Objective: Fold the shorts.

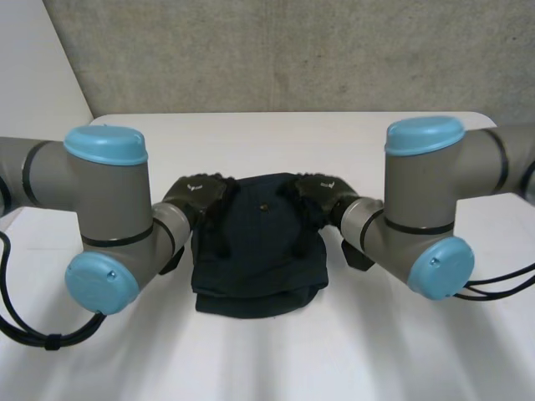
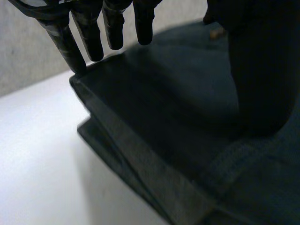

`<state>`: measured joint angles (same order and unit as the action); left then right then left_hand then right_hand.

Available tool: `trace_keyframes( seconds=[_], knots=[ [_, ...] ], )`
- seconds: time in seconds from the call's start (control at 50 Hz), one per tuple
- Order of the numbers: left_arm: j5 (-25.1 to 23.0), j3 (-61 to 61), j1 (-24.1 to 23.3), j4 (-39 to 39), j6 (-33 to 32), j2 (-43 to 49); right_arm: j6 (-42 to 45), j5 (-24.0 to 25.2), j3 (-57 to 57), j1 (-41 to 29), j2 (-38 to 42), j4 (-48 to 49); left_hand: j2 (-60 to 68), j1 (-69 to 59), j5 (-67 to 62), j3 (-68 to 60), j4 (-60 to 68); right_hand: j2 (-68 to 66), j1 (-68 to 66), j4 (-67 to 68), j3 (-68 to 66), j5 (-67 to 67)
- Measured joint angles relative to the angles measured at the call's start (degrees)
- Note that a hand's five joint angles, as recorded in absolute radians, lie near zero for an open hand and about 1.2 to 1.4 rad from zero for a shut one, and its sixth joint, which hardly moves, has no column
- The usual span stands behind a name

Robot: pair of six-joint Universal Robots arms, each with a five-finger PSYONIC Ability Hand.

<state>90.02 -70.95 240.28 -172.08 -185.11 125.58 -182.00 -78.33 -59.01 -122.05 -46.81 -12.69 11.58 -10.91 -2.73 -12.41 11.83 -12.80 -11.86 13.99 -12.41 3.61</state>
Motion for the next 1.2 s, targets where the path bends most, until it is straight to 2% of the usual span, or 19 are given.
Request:
trace_keyframes(
  seconds=[0.14,0.22,0.36,0.54,0.66,0.74,0.76,0.78,0.82,0.94,1.06,1.2],
  knots=[
    [3.0,-0.6,-0.1,0.7,-2.5,1.8,2.0,-0.1,1.0,0.0,3.6,-0.5,0.0,0.0,0.0,0.0,0.0,0.0,1.1,0.0,0.3,0.0],
    [3.8,-1.3,-0.1,0.6,-6.4,3.0,7.0,-1.2,0.6,-0.1,4.3,-0.3,0.0,0.0,0.0,0.0,0.0,0.6,2.0,0.0,0.6,0.0],
    [3.3,-1.8,0.0,0.4,-10.3,3.6,13.5,-2.1,-0.3,-0.1,3.9,0.1,-0.6,0.9,0.0,0.2,0.0,0.6,2.9,0.0,0.6,0.0],
    [2.8,-1.5,-0.7,0.2,-10.7,2.1,15.6,-1.9,-1.5,-0.1,1.5,0.6,-0.7,1.0,0.0,0.2,0.0,0.6,3.1,0.0,0.6,0.0],
    [2.8,-0.1,0.5,0.4,-10.2,-5.6,15.1,-2.6,-3.9,0.6,-7.0,3.4,-0.7,1.0,0.0,0.2,0.0,0.6,3.1,0.0,0.6,0.0],
    [1.9,1.3,4.7,1.2,-8.1,-17.4,14.8,-8.4,-6.9,3.1,-18.4,7.5,-0.7,1.0,0.0,0.2,0.0,0.6,3.1,0.0,0.6,0.0],
    [1.9,1.3,4.7,1.2,-8.1,-17.4,14.8,-8.4,-6.9,3.1,-18.4,7.5,-0.7,1.0,0.0,0.2,0.0,0.6,3.1,0.0,0.6,0.0],
    [1.3,1.9,6.3,2.2,-6.5,-21.7,14.7,-12.0,-7.9,4.5,-23.0,8.4,-0.7,1.0,0.0,0.2,0.0,0.6,3.1,0.0,0.6,0.0],
    [0.8,2.4,7.8,3.5,-5.0,-25.3,14.8,-15.1,-8.7,5.6,-26.9,8.7,-0.7,1.0,0.0,0.2,0.0,0.6,3.1,0.0,0.6,0.0],
    [0.2,4.0,11.4,10.0,-1.7,-32.3,14.8,-19.4,-10.1,8.3,-34.5,5.0,-0.7,1.0,0.0,0.2,0.0,0.6,3.1,0.0,0.6,0.0],
    [0.2,5.4,12.7,15.6,-1.0,-34.9,13.7,-16.1,-11.0,11.2,-37.7,-2.8,-0.7,1.0,0.0,0.2,0.0,0.6,3.1,0.0,0.6,0.0],
    [0.4,5.4,12.2,16.1,-1.1,-35.7,11.0,-11.6,-11.7,12.2,-39.4,-4.4,-0.7,1.0,0.0,0.2,0.0,0.6,3.1,0.0,0.6,0.0]
  ],
)
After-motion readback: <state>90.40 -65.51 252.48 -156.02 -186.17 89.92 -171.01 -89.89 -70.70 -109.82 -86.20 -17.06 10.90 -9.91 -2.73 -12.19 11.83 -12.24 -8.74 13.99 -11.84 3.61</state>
